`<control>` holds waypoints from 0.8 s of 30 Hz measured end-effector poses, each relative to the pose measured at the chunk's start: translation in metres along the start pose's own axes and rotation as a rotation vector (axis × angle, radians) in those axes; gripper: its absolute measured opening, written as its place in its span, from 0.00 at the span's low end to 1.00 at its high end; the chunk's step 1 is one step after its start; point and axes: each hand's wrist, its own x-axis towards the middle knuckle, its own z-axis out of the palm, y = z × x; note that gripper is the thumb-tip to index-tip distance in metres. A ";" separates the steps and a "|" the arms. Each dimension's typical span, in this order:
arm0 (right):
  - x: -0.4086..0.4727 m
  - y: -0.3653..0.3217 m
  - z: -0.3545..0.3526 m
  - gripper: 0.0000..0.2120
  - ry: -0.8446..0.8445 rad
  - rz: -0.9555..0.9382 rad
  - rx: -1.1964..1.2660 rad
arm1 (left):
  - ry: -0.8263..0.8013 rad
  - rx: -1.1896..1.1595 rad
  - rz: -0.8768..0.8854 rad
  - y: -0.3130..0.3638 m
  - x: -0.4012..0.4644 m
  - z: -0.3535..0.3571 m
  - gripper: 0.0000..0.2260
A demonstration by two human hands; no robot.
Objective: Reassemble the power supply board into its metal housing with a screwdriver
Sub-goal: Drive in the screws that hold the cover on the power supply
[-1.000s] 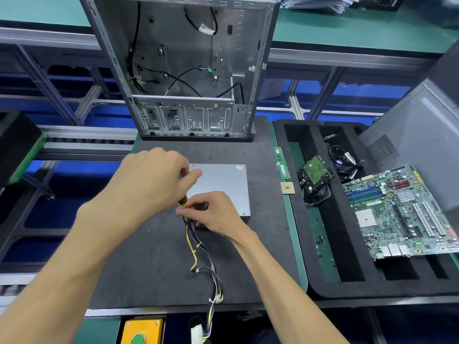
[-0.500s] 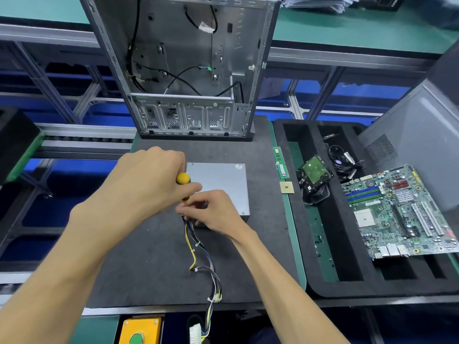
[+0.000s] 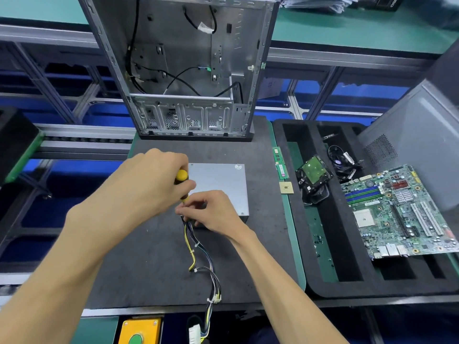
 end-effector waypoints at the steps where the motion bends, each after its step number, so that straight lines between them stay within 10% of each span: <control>1: 0.000 0.000 0.000 0.04 0.002 0.002 0.008 | -0.035 -0.030 0.033 0.000 0.000 0.000 0.03; 10: -0.001 -0.001 0.001 0.05 0.003 0.010 -0.020 | 0.165 0.225 -0.102 0.002 0.005 0.007 0.25; 16: -0.001 -0.002 0.002 0.03 0.008 0.036 0.048 | -0.055 0.006 0.086 -0.006 0.001 -0.004 0.03; 24: -0.001 -0.001 0.002 0.04 0.014 0.057 0.100 | -0.025 -0.008 0.075 -0.004 -0.003 -0.001 0.05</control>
